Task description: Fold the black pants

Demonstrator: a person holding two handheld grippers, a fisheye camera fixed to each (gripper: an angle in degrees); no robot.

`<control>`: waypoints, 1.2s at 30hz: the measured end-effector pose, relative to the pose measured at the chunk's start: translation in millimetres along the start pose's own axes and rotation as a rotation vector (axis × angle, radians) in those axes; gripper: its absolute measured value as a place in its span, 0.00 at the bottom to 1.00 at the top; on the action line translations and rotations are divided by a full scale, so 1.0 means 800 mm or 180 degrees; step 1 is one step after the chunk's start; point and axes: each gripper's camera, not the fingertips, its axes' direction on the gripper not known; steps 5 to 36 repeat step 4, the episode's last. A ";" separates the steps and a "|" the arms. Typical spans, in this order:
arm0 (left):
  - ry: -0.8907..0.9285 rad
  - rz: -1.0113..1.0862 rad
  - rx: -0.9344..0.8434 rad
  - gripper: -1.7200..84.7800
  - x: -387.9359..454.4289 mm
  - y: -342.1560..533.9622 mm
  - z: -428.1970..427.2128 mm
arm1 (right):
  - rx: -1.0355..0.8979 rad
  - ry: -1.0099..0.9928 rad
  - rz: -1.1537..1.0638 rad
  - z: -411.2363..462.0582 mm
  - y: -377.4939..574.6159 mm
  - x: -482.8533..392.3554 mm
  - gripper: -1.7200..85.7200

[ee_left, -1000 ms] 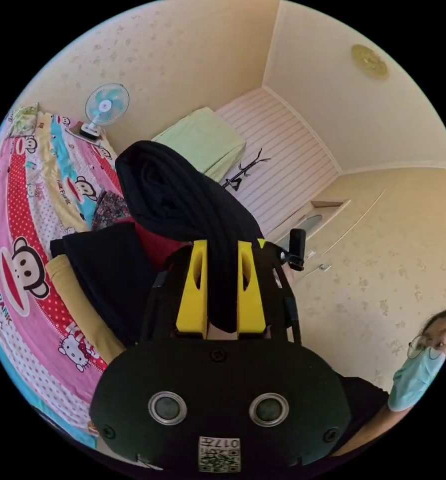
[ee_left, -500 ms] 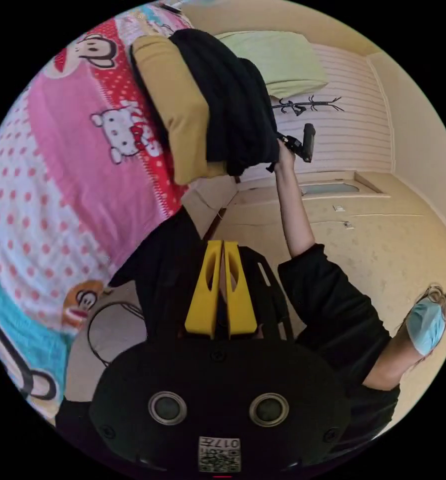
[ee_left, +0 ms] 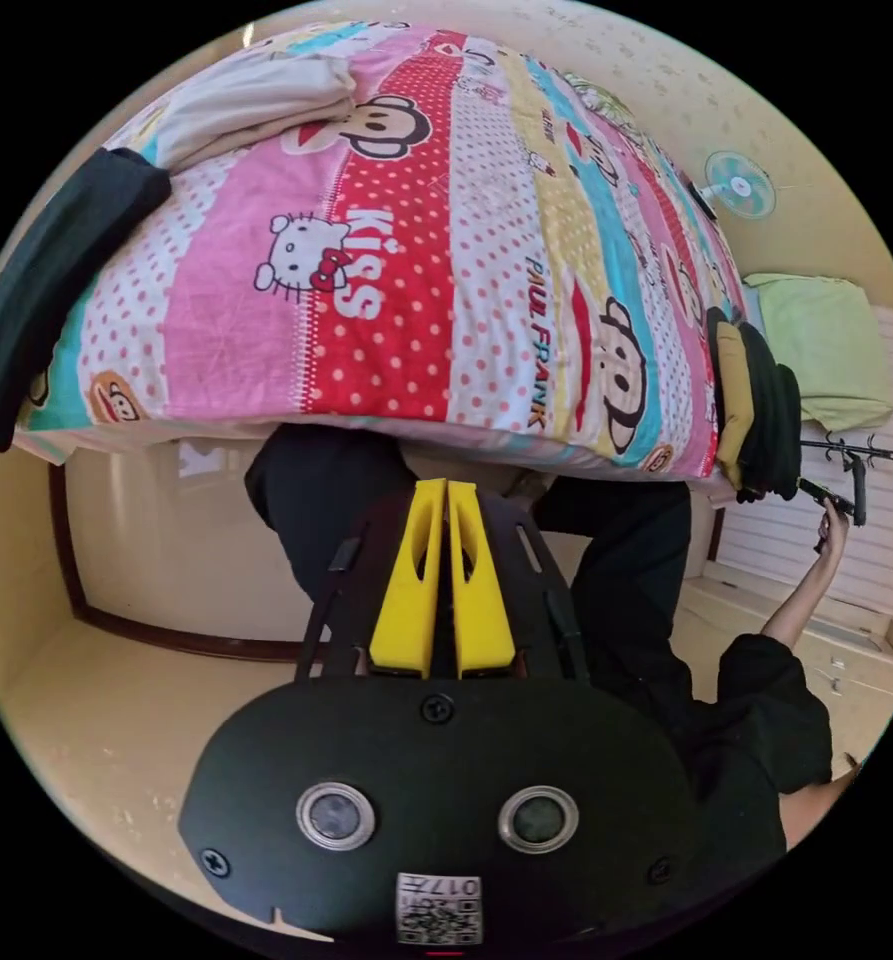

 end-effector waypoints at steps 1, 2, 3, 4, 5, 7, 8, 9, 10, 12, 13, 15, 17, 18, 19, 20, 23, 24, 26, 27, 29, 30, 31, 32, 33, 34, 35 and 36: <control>-0.0055 0.0006 0.0018 0.01 -0.004 -0.002 -0.008 | 0.0343 0.0524 -0.0076 -0.028 -0.004 -0.044 0.03; -0.0143 0.0015 0.0071 0.01 -0.012 -0.003 -0.022 | 0.0509 0.0719 -0.0099 -0.041 -0.007 -0.064 0.03; -0.0188 -0.0009 0.0098 0.01 -0.025 -0.001 -0.033 | 0.0605 0.0929 -0.0204 -0.057 -0.017 -0.103 0.03; -0.0192 -0.0036 0.0099 0.01 -0.033 0.001 -0.038 | 0.0515 0.0954 -0.0359 -0.066 -0.032 -0.139 0.03; -0.0192 -0.0036 0.0099 0.01 -0.033 0.001 -0.038 | 0.0515 0.0954 -0.0359 -0.066 -0.032 -0.139 0.03; -0.0192 -0.0036 0.0099 0.01 -0.033 0.001 -0.038 | 0.0515 0.0954 -0.0359 -0.066 -0.032 -0.139 0.03; -0.0192 -0.0036 0.0099 0.01 -0.033 0.001 -0.038 | 0.0515 0.0954 -0.0359 -0.066 -0.032 -0.139 0.03; -0.0192 -0.0036 0.0099 0.01 -0.033 0.001 -0.038 | 0.0515 0.0954 -0.0359 -0.066 -0.032 -0.139 0.03; -0.0192 -0.0036 0.0099 0.01 -0.033 0.001 -0.038 | 0.0515 0.0954 -0.0359 -0.066 -0.032 -0.139 0.03; -0.0192 -0.0036 0.0099 0.01 -0.033 0.001 -0.038 | 0.0515 0.0954 -0.0359 -0.066 -0.032 -0.139 0.03; -0.0192 -0.0036 0.0099 0.01 -0.033 0.001 -0.038 | 0.0515 0.0954 -0.0359 -0.066 -0.032 -0.139 0.03; -0.0192 -0.0036 0.0099 0.01 -0.033 0.001 -0.038 | 0.0515 0.0954 -0.0359 -0.066 -0.032 -0.139 0.03; -0.0192 -0.0036 0.0099 0.01 -0.033 0.001 -0.038 | 0.0515 0.0954 -0.0359 -0.066 -0.032 -0.139 0.03; -0.0192 -0.0036 0.0099 0.01 -0.033 0.001 -0.038 | 0.0515 0.0954 -0.0359 -0.066 -0.032 -0.139 0.03; -0.0192 -0.0036 0.0099 0.01 -0.033 0.001 -0.038 | 0.0515 0.0954 -0.0359 -0.066 -0.032 -0.139 0.03; -0.0192 -0.0036 0.0099 0.01 -0.033 0.001 -0.038 | 0.0515 0.0954 -0.0359 -0.066 -0.032 -0.139 0.03; -0.0192 -0.0036 0.0099 0.01 -0.033 0.001 -0.038 | 0.0515 0.0954 -0.0359 -0.066 -0.032 -0.139 0.03; -0.0192 -0.0036 0.0099 0.01 -0.033 0.001 -0.038 | 0.0515 0.0954 -0.0359 -0.066 -0.032 -0.139 0.03; -0.0192 -0.0036 0.0099 0.01 -0.033 0.001 -0.038 | 0.0515 0.0954 -0.0359 -0.066 -0.032 -0.139 0.03; -0.0192 -0.0036 0.0099 0.01 -0.033 0.001 -0.038 | 0.0515 0.0954 -0.0359 -0.066 -0.032 -0.139 0.03; -0.0192 -0.0036 0.0099 0.01 -0.033 0.001 -0.038 | 0.0515 0.0954 -0.0359 -0.066 -0.032 -0.139 0.03; -0.0192 -0.0036 0.0099 0.01 -0.033 0.001 -0.038 | 0.0515 0.0954 -0.0359 -0.066 -0.032 -0.139 0.03; -0.0192 -0.0036 0.0099 0.01 -0.033 0.001 -0.038 | 0.0515 0.0954 -0.0359 -0.066 -0.032 -0.139 0.03; -0.0192 -0.0036 0.0099 0.01 -0.033 0.001 -0.038 | 0.0515 0.0954 -0.0359 -0.066 -0.032 -0.139 0.03; -0.0192 -0.0036 0.0099 0.01 -0.033 0.001 -0.038 | 0.0515 0.0954 -0.0359 -0.066 -0.032 -0.139 0.03; -0.0192 -0.0036 0.0099 0.01 -0.033 0.001 -0.038 | 0.0515 0.0954 -0.0359 -0.066 -0.032 -0.139 0.03; -0.0192 -0.0036 0.0099 0.01 -0.033 0.001 -0.038 | 0.0515 0.0954 -0.0359 -0.066 -0.032 -0.139 0.03; -0.0192 -0.0036 0.0099 0.01 -0.033 0.001 -0.038 | 0.0515 0.0954 -0.0359 -0.066 -0.032 -0.139 0.03</control>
